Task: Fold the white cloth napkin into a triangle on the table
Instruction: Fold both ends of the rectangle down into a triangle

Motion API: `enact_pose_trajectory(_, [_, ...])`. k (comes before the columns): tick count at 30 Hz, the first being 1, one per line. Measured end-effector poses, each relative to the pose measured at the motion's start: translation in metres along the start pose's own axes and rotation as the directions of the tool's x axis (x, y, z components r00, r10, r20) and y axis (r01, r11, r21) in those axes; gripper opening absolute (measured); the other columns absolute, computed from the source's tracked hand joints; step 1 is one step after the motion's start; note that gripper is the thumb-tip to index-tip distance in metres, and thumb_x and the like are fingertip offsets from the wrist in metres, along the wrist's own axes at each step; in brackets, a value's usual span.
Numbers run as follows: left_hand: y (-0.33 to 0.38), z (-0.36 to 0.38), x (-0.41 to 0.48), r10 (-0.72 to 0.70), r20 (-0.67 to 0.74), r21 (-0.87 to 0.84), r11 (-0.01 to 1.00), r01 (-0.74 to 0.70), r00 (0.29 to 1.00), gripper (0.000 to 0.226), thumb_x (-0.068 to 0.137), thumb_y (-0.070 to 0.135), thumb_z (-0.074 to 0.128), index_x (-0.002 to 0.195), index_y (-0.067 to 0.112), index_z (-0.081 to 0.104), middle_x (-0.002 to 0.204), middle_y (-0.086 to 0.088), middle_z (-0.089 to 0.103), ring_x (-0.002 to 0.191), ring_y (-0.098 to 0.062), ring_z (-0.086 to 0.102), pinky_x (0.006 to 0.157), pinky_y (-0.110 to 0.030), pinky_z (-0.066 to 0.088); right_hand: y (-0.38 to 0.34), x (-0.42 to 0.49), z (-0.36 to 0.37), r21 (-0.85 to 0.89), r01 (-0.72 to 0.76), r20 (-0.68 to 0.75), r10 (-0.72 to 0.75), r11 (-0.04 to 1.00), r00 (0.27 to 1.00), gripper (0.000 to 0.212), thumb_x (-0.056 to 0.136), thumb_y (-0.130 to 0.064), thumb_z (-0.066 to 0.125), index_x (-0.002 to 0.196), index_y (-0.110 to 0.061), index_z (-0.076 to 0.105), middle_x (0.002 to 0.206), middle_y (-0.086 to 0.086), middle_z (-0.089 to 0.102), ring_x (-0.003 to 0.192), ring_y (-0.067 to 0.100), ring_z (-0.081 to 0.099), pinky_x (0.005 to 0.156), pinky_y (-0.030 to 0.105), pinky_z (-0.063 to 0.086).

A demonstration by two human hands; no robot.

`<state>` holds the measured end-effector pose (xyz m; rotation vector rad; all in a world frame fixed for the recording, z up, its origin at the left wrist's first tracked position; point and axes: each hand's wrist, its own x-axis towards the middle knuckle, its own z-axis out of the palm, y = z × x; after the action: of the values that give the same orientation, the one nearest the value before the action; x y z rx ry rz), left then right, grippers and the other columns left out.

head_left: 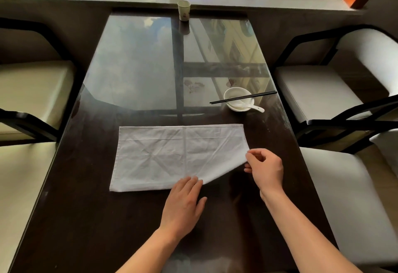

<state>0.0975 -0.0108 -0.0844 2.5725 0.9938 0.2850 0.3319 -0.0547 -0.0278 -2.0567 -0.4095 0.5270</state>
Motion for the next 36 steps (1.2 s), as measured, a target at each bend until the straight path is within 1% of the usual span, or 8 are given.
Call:
enact_pose_trajectory(3, [0.002,-0.003,0.005,-0.035,-0.063,-0.078,0.996,0.03,0.997,0.042,0.084,0.025,0.077,0.122,0.009,0.068,0.119,-0.005,0.07,0.11,-0.025,0.065,0.096,-0.041,0.054,-0.021,0.008,0.006,-0.006,0.036,0.102,-0.035,0.999,0.994,0.021,0.085,-0.012,0.072,0.084,-0.033,0.074,0.073,-0.008,0.075,0.066,0.01,0.074,0.07,0.036,0.064])
enact_pose_trajectory(6, [0.002,-0.006,0.006,-0.035,-0.089,-0.106,0.994,0.025,0.995,0.042,0.082,0.019,0.076,0.122,0.01,0.067,0.116,-0.004,0.069,0.107,-0.024,0.065,0.094,-0.041,0.054,-0.043,0.02,0.012,-0.194,0.207,0.245,-0.157,0.959,0.957,0.028,0.079,-0.009,0.075,0.1,-0.027,0.077,0.085,-0.014,0.072,0.082,0.007,0.07,0.082,0.032,0.06])
enact_pose_trajectory(15, [-0.002,-0.012,0.01,-0.128,-0.118,-0.241,0.966,0.097,0.985,0.043,0.088,0.022,0.071,0.128,0.017,0.056,0.113,0.0,0.067,0.102,-0.02,0.063,0.09,-0.036,0.053,-0.094,0.055,0.049,-0.324,0.599,0.465,-0.427,0.732,0.775,0.007,0.085,-0.017,0.078,0.092,-0.017,0.077,0.093,0.001,0.062,0.074,0.01,0.055,0.075,0.028,0.044])
enact_pose_trajectory(20, [0.0,-0.013,0.026,-0.378,-0.058,-0.347,0.875,0.337,0.924,0.065,0.093,0.039,0.066,0.149,0.022,0.038,0.101,0.004,0.065,0.088,-0.013,0.06,0.078,-0.03,0.052,-0.1,0.063,0.072,-0.306,0.67,0.533,-0.462,0.677,0.709,0.007,0.085,-0.018,0.077,0.092,-0.02,0.077,0.09,-0.005,0.066,0.077,0.008,0.051,0.076,0.03,0.045])
enact_pose_trajectory(24, [-0.001,-0.02,0.053,-0.579,0.04,-0.392,0.741,0.545,0.815,0.028,0.097,0.038,0.06,0.123,0.029,0.067,0.099,0.008,0.074,0.087,-0.009,0.066,0.073,-0.024,0.053,-0.099,0.064,0.083,-0.319,0.702,0.561,-0.471,0.637,0.681,0.01,0.086,-0.021,0.077,0.096,-0.022,0.077,0.089,-0.006,0.064,0.099,0.014,0.052,0.085,0.031,0.045])
enact_pose_trajectory(28, [0.0,-0.02,0.054,-0.599,0.065,-0.396,0.719,0.572,0.798,0.016,0.096,0.035,0.062,0.105,0.028,0.074,0.091,0.011,0.074,0.077,-0.004,0.062,0.066,-0.018,0.047,-0.1,0.07,0.086,-0.241,0.669,0.639,-0.405,0.703,0.654,0.006,0.088,-0.021,0.076,0.094,-0.02,0.073,0.087,-0.005,0.071,0.085,0.012,0.064,0.081,0.03,0.052])
enact_pose_trajectory(33, [0.001,-0.015,0.043,-0.6,0.044,-0.434,0.709,0.556,0.799,0.04,0.09,0.044,0.068,0.127,0.029,0.063,0.087,0.014,0.067,0.087,-0.005,0.061,0.079,-0.027,0.054,-0.098,0.075,0.102,-0.244,0.666,0.694,-0.353,0.705,0.627,0.006,0.089,-0.021,0.075,0.094,-0.018,0.073,0.086,-0.003,0.072,0.083,0.014,0.066,0.079,0.032,0.054])
enact_pose_trajectory(36, [-0.001,-0.014,0.038,-0.612,0.024,-0.416,0.713,0.564,0.791,0.043,0.088,0.043,0.07,0.128,0.031,0.061,0.08,0.016,0.062,0.085,-0.004,0.056,0.078,-0.025,0.052,-0.097,0.08,0.118,-0.263,0.672,0.715,-0.328,0.692,0.617,0.007,0.09,-0.022,0.074,0.094,-0.016,0.072,0.087,-0.002,0.071,0.083,0.017,0.065,0.08,0.037,0.054])
